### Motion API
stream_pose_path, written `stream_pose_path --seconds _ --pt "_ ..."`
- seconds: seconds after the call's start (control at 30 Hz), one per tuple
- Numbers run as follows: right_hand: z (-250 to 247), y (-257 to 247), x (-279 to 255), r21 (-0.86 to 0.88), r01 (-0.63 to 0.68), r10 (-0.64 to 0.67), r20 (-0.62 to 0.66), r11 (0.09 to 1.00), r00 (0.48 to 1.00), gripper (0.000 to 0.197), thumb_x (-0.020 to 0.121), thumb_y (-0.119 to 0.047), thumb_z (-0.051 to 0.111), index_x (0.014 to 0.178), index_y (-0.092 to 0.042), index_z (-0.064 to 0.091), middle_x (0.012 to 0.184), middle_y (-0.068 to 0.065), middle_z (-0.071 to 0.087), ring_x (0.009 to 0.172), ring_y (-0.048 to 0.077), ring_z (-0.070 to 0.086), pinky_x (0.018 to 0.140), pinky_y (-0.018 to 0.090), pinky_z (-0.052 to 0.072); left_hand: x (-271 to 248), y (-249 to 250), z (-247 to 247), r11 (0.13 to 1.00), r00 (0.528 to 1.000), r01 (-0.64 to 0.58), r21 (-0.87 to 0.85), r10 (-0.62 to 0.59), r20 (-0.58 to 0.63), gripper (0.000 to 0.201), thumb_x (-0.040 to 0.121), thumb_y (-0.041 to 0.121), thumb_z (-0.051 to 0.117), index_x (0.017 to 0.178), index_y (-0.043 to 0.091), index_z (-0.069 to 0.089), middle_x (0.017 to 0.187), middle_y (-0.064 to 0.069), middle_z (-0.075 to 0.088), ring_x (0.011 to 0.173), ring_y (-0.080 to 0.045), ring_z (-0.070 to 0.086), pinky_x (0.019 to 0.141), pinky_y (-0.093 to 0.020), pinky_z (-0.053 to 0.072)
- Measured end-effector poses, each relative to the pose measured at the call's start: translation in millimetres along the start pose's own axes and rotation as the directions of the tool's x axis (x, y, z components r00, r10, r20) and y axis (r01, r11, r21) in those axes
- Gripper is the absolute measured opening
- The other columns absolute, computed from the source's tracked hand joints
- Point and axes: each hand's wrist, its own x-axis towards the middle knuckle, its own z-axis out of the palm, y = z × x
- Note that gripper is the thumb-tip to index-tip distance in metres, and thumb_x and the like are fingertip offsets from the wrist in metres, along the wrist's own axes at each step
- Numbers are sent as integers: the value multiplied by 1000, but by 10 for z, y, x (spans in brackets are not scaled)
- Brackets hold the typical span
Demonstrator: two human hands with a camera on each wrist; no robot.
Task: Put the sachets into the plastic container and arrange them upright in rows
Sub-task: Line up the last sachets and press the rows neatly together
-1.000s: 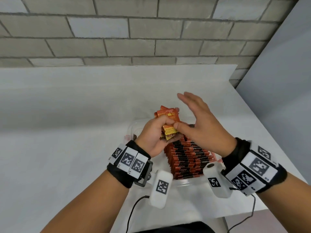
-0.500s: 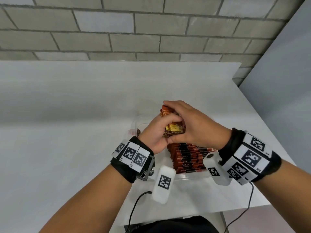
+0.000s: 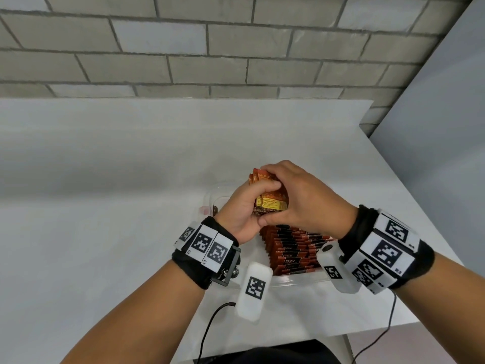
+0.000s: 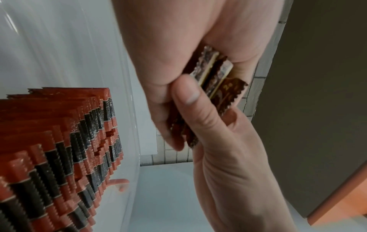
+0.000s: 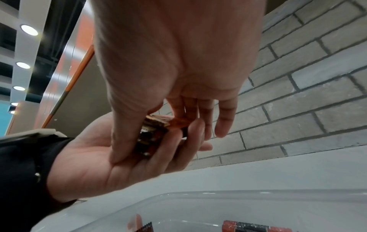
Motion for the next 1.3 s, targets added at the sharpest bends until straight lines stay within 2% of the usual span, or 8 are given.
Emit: stream_pose_path --seconds 0.23,0.43,0.57,0.67,0.8,0.9,1.07,1.3 --pt "-52 72 -97 133 -87 83 36 987 996 88 73 -62 60 146 -23 31 131 -8 43 120 6 42 99 20 35 32 5 -107 992 998 -25 127 33 -58 21 86 9 59 106 5 63 92 -13 69 83 -23 67 68 -29 57" --pt "-116 243 -178 381 -199 228 -33 903 973 54 86 -21 68 134 -29 46 100 -11 54 85 8 60 79 26 54 62 -37 -111 993 1000 0 115 0 2 39 81 15 69 119 11 60 109 -16 68 90 -26 67 76 -35 56" --pt "-150 260 -175 477 -150 272 -198 866 942 26 84 -12 70 100 -30 59 88 -4 60 81 17 62 72 30 53 71 -43 -105 995 1000 -14 102 15 -14 45 84 38 56 118 11 62 105 -16 68 88 -25 67 76 -35 56" --pt "-161 216 -182 417 -23 190 -364 909 912 24 83 -6 69 80 -26 57 81 -7 56 78 7 56 68 23 47 71 -5 -105 997 998 -33 71 36 -44 44 80 45 55 109 12 62 87 -11 66 74 -21 65 70 -33 56" --pt "-74 152 -217 227 -3 48 -193 974 980 22 76 -16 76 86 -31 64 108 -9 52 106 7 45 89 8 32 61 23 -102 998 995 -59 26 61 -72 39 84 17 59 122 12 58 99 -11 70 88 -26 66 73 -35 57" --pt "-83 167 -232 314 -109 140 -78 943 987 35 74 -31 78 103 -41 59 128 -14 47 122 4 39 101 18 29 44 55 -116 992 988 -125 18 126 -94 41 86 0 53 125 12 58 111 -13 69 95 -26 68 80 -38 56" --pt "-14 124 -175 674 -308 424 -8 671 906 28 82 -19 73 103 -22 56 94 2 70 85 21 70 84 43 56 7 69 -103 984 979 -167 58 173 -106 42 87 -6 51 125 12 57 108 -13 70 91 -26 69 77 -36 56" --pt "-94 124 -117 792 -197 398 -64 578 915 35 90 2 56 107 -26 69 85 2 59 76 22 66 66 37 58 -60 69 -111 978 987 -139 157 150 -64 44 86 -13 48 120 14 59 93 -8 70 85 -24 69 72 -33 56"
